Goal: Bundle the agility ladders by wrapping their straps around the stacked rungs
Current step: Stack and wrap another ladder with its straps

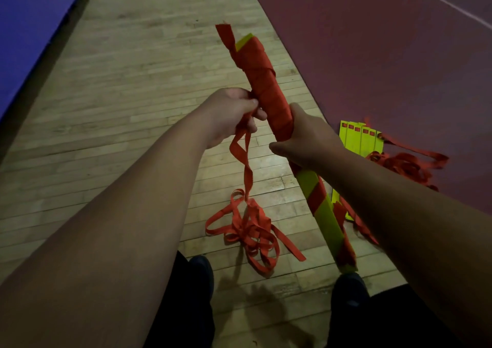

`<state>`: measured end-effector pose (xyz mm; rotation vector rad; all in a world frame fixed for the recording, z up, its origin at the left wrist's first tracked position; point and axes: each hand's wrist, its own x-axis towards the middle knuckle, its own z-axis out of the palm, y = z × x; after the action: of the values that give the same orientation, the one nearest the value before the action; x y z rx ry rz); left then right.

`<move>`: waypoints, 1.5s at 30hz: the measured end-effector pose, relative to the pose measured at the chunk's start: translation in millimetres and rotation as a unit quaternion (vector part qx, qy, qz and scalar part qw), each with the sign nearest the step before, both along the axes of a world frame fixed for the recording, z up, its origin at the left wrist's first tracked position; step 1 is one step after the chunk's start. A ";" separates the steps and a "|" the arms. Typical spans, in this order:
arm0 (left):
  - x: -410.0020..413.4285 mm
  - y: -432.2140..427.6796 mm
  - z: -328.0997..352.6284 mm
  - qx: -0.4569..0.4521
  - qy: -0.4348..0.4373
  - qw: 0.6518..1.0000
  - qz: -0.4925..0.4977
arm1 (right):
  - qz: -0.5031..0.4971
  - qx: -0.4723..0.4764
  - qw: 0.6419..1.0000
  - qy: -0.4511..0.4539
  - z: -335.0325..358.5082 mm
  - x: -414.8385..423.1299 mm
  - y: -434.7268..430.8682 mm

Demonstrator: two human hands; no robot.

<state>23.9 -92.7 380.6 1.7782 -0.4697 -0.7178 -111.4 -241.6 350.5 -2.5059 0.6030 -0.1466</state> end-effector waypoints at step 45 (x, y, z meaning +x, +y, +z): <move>7.5 7.1 -4.2 0.210 -0.187 0.958 0.048 | -0.178 0.393 0.884 -0.181 18.0 3.0 -11.1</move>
<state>31.4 -85.5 376.4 2.3403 -0.5025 -0.4282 -108.4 -252.8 368.5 -1.5175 0.7649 -0.4048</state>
